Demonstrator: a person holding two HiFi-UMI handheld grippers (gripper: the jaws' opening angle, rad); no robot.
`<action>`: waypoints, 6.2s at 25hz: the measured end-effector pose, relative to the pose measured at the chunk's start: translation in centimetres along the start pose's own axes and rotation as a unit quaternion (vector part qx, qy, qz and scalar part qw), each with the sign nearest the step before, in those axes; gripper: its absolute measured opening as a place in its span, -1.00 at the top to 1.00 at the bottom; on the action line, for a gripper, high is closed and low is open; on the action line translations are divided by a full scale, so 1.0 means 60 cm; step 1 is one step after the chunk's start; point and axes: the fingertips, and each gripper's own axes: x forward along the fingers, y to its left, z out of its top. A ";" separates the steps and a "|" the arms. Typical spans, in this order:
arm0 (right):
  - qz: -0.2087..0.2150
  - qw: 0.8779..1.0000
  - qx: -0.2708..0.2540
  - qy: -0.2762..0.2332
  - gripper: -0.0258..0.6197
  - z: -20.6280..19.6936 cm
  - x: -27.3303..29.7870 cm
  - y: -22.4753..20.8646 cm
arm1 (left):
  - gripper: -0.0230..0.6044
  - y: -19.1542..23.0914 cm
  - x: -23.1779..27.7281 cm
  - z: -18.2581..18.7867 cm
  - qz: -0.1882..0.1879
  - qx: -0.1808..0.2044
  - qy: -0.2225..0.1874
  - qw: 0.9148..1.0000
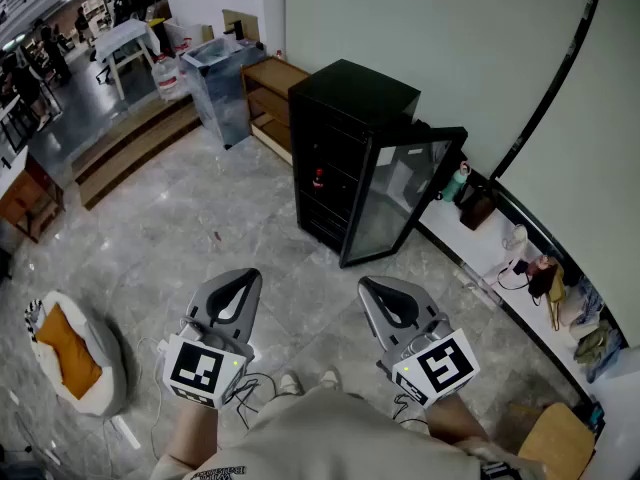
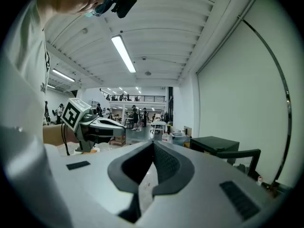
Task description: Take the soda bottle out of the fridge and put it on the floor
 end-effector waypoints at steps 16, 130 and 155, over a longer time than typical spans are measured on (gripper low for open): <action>0.019 0.998 0.059 0.004 0.93 -0.040 -0.018 -0.026 | 0.90 -0.031 0.028 -0.021 0.024 -0.008 0.029 0.999; -0.123 0.915 0.191 0.333 0.37 -0.730 1.036 -0.643 | 0.91 0.633 0.918 -0.437 -0.015 -0.175 0.089 0.980; -0.208 0.872 0.228 0.380 0.29 -1.021 1.093 -0.737 | 0.91 0.598 0.938 -0.601 -0.023 -0.193 0.155 0.969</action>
